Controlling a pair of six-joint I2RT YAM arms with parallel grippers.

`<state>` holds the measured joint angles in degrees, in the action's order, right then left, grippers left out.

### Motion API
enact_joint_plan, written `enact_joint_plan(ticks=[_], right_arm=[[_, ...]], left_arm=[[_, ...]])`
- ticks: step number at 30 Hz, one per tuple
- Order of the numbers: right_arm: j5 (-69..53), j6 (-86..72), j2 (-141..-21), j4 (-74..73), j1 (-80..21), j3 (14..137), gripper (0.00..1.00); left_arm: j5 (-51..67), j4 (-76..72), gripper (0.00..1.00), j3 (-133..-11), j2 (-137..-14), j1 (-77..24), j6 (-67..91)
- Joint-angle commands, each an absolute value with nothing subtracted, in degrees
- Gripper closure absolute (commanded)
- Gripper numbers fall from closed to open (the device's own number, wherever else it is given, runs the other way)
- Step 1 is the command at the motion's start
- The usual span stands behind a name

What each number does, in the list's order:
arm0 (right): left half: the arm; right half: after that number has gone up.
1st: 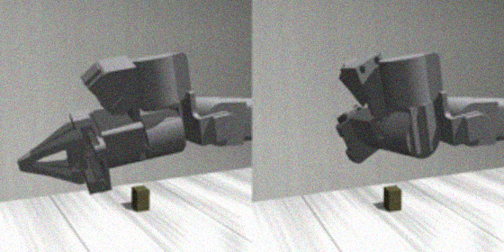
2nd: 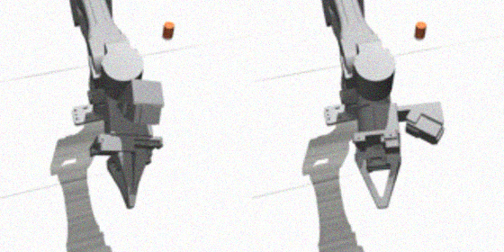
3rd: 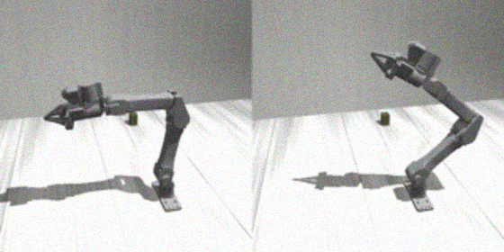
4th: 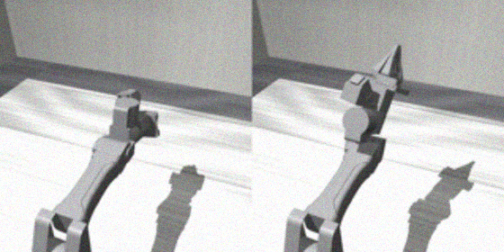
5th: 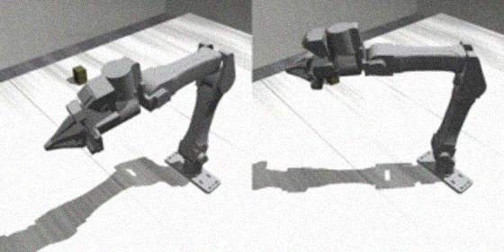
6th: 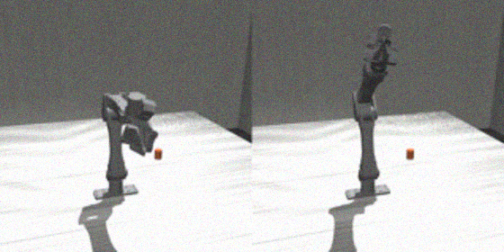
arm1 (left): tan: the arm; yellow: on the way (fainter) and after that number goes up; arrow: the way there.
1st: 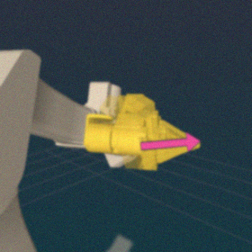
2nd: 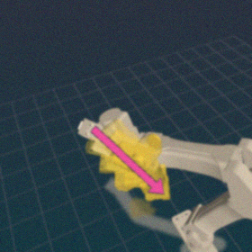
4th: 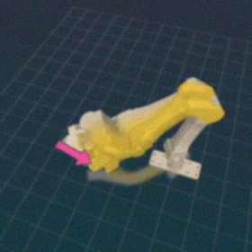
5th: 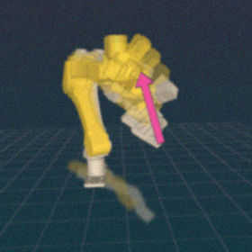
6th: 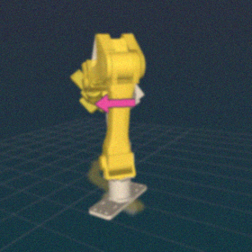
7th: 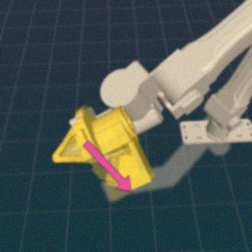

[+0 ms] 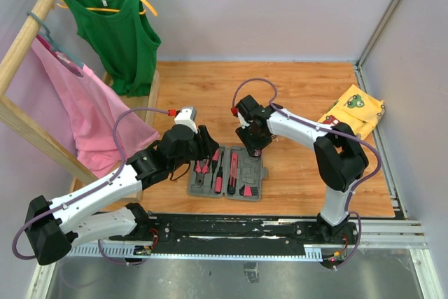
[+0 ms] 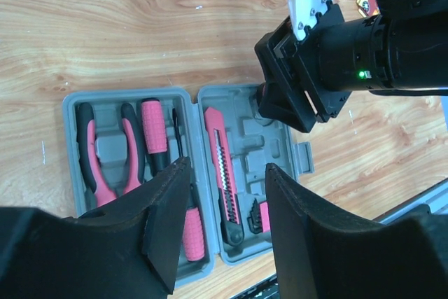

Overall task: Sort the tools into containers
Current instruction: Place the engineering item in the storage box.

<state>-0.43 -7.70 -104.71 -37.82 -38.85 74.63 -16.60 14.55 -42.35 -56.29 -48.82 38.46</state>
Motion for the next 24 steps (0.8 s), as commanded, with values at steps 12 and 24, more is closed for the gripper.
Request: enact_joint_plan(ticks=[12, 24], right_arm=[[0.51, -6.33, -108.22, -43.03, -41.48, 77.27, 0.56], [3.81, -6.41, -106.27, -44.90, -42.78, 79.36, 0.40]], left_arm=[[-15.64, 12.07, 0.50, -41.67, -56.51, -48.43, 39.19], [-15.29, 11.73, 0.50, -42.04, -56.86, -48.43, 39.03]])
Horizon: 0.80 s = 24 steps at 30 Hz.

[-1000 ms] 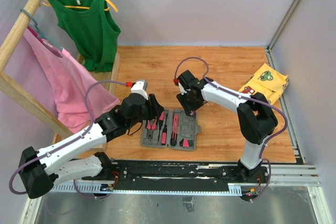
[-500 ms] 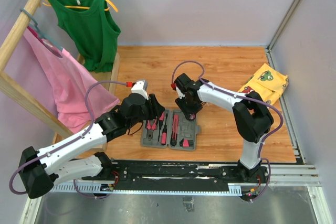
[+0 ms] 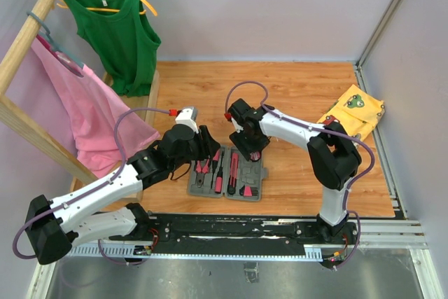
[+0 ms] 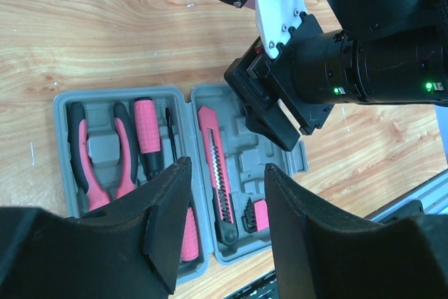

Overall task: Sort the tools into containers
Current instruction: Place the engineering item in the storage box.

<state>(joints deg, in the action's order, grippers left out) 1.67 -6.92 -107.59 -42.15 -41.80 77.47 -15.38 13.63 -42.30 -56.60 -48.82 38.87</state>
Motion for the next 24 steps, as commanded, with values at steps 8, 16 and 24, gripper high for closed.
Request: enact_joint_plan(ticks=[8, 16, 24], right_arm=[[5.71, -8.10, -100.42, -42.83, -42.98, 75.69, 0.44], [3.78, -13.43, -92.94, -32.78, -40.54, 65.32, 0.51], [-2.62, -18.28, -84.92, -19.99, -35.42, 55.40, 0.70]], left_arm=[[-14.84, 10.85, 0.50, -41.71, -57.83, -48.43, 38.77], [-11.40, 8.00, 0.51, -42.11, -63.60, -48.44, 37.35], [-9.14, 4.14, 0.56, -45.78, -73.65, -49.49, 35.68]])
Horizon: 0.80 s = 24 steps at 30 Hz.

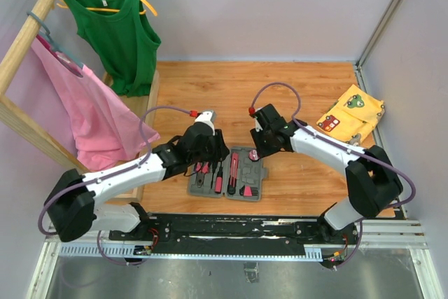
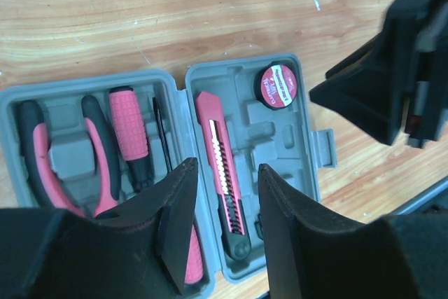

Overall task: Sort the tools into containers
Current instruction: Place the engineering item in the storage box.

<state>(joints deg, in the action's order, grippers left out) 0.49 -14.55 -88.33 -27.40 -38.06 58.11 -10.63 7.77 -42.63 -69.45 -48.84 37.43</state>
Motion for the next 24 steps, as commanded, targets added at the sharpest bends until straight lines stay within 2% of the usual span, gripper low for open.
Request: enact_joint_plan(ticks=[1, 15, 24], right_arm=[[-2.67, -18.38, -84.51, -19.64, -34.98, 55.05, 0.71], [-5.54, -19.45, -88.42, -20.35, -32.47, 57.17, 0.88], [-5.49, -19.08, -91.20, -21.14, -32.19, 58.48, 0.93]], left_arm=[[-9.21, 3.73, 0.57, -46.44, -75.05, -50.05, 35.54], [-6.81, -0.81, 0.68, -53.61, -91.11, -51.50, 35.15], [-6.26, -2.08, 0.71, -54.64, -95.00, -51.50, 35.24]])
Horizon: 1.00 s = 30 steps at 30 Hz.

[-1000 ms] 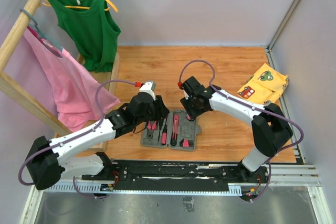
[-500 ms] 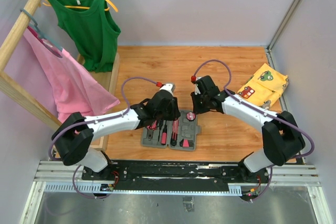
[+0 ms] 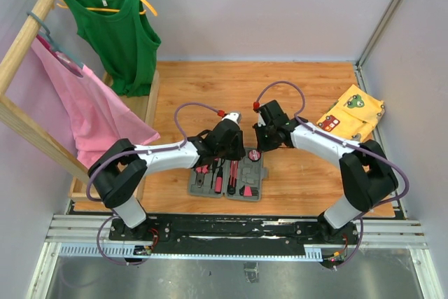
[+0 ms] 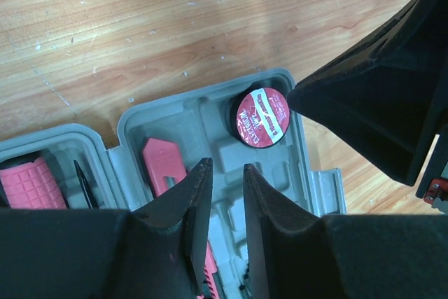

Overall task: Sort the tools into containers
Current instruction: Place the engineering item in the storage box, then adjust the engineering item in the storage box.

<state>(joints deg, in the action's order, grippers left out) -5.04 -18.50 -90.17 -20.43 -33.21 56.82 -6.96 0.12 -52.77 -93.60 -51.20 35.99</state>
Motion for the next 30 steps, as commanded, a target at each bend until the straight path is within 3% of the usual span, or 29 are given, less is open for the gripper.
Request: enact_joint_plan(ticks=[1, 30], right_arm=[[-5.60, -19.10, -91.44, -21.17, -32.17, 58.46, 0.93], [-5.19, -18.72, -94.15, -21.35, -32.07, 58.10, 0.98]], left_arm=[[-6.08, -2.34, 0.72, -54.71, -95.29, -51.50, 35.24], [-4.39, -3.25, 0.79, -58.42, -102.66, -51.50, 35.07]])
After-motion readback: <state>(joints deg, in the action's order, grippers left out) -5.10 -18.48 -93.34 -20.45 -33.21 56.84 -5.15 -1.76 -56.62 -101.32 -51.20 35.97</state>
